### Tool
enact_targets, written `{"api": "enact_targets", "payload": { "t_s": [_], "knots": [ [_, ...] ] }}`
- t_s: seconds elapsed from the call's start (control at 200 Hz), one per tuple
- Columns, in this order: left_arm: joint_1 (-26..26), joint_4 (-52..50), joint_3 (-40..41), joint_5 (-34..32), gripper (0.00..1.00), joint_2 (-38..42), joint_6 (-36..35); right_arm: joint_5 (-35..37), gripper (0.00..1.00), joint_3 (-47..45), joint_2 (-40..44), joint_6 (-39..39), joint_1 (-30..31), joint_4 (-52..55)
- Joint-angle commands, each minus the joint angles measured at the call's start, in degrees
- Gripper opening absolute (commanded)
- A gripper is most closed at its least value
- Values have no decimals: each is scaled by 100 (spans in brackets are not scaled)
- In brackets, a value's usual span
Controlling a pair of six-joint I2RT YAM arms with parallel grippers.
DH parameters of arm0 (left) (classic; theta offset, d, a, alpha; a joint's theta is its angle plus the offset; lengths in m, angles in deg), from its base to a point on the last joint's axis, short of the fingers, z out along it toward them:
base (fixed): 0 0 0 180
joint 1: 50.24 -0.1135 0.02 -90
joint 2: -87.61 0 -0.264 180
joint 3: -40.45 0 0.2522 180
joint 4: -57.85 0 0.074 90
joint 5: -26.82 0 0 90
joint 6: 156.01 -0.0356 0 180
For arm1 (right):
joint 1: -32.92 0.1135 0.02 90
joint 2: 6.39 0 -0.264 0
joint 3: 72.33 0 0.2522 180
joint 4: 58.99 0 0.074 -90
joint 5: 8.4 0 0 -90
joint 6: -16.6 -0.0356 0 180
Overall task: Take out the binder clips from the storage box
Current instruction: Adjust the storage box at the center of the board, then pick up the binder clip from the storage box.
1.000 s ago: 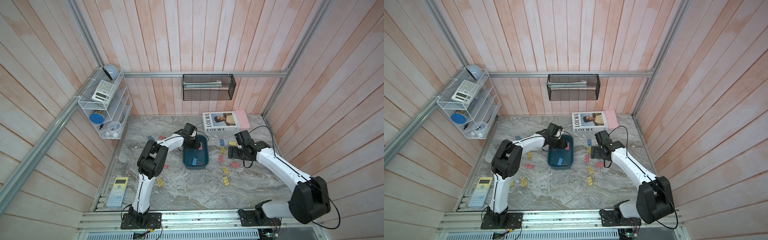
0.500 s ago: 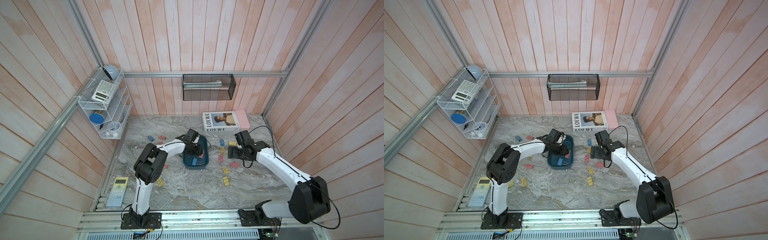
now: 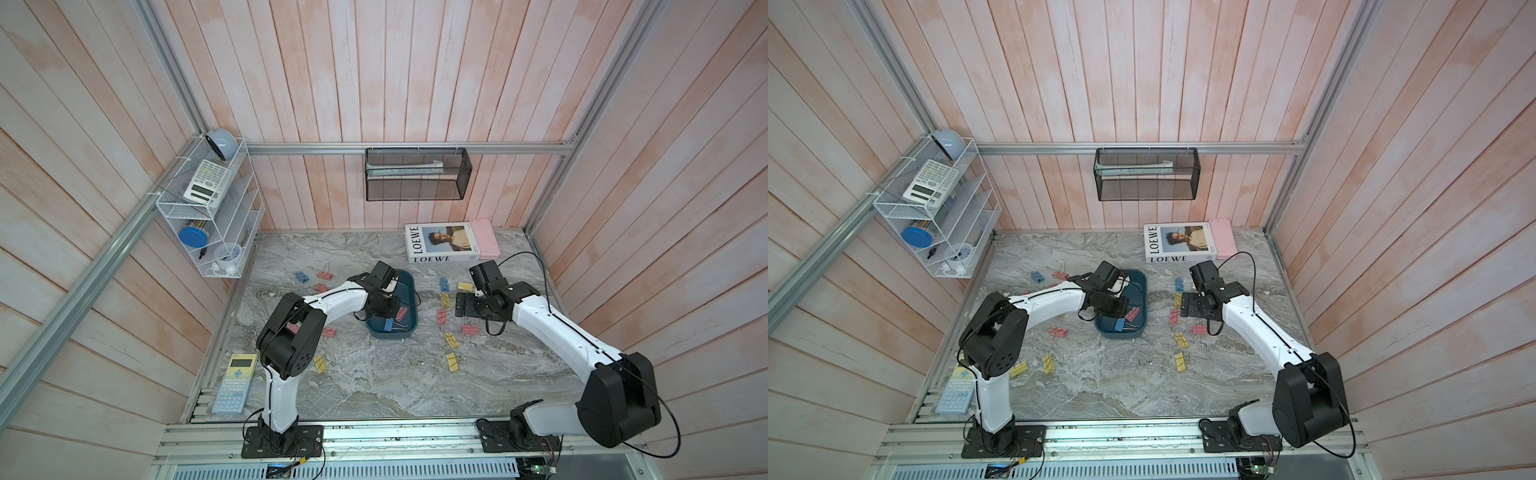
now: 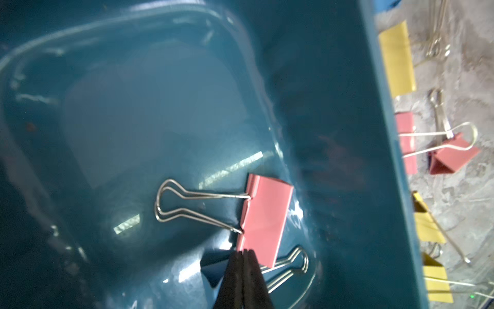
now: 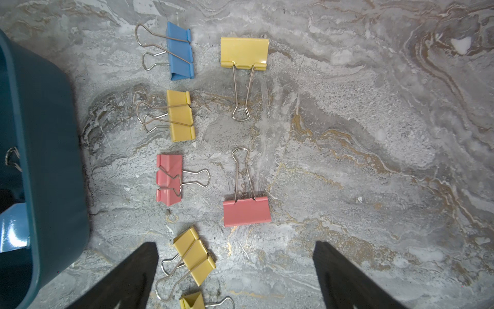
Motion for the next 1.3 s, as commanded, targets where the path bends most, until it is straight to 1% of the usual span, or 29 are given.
{"api": "enact_targets", "payload": {
  "t_s": [0.0,0.2,0.275,0.33,0.415,0.435,0.455,0.525,0.57,0.695,0.79,0.87,0.965,1.11,1.295],
  "knots": [
    [119,-88,139,41,6,146,53,-21,98,37,-37,-37,32,22],
    [223,26,113,28,6,94,305,-36,98,40,-89,-53,38,2],
    [214,-100,41,-233,7,45,499,-35,98,41,-76,-54,43,0],
    [173,-117,38,-272,9,77,707,-14,98,32,-63,-54,39,3],
    [135,-95,-11,-278,10,221,1134,0,98,-15,-37,-54,37,-15],
    [138,-121,-47,-312,12,251,1230,8,98,-22,-29,-59,38,-22],
    [136,-187,-119,-409,14,274,1347,6,98,-37,-28,-65,41,-33],
    [131,-440,-343,-683,16,281,1704,-22,98,-80,-28,-80,39,-92],
    [124,-691,-513,-921,22,234,2038,-27,98,-112,-19,-105,48,-143],
    [90,-1246,-924,-1025,25,-17,2830,34,98,-180,41,-112,117,-242],
    [90,-1375,-1097,-1060,27,-91,3328,-47,98,-324,201,-32,181,-434],
    [90,-1497,-1252,-1177,27,-184,3688,-157,98,-445,341,7,220,-526],
    [90,-1700,-1522,-1287,27,-411,3998,-279,98,-547,486,24,300,-604],
    [91,-1918,-1857,-1343,27,-771,4382,-280,98,-618,616,23,393,-582],
    [92,-2092,-2191,-1457,27,-1138,4523,-283,98,-687,786,42,432,-545]
  ]
}}
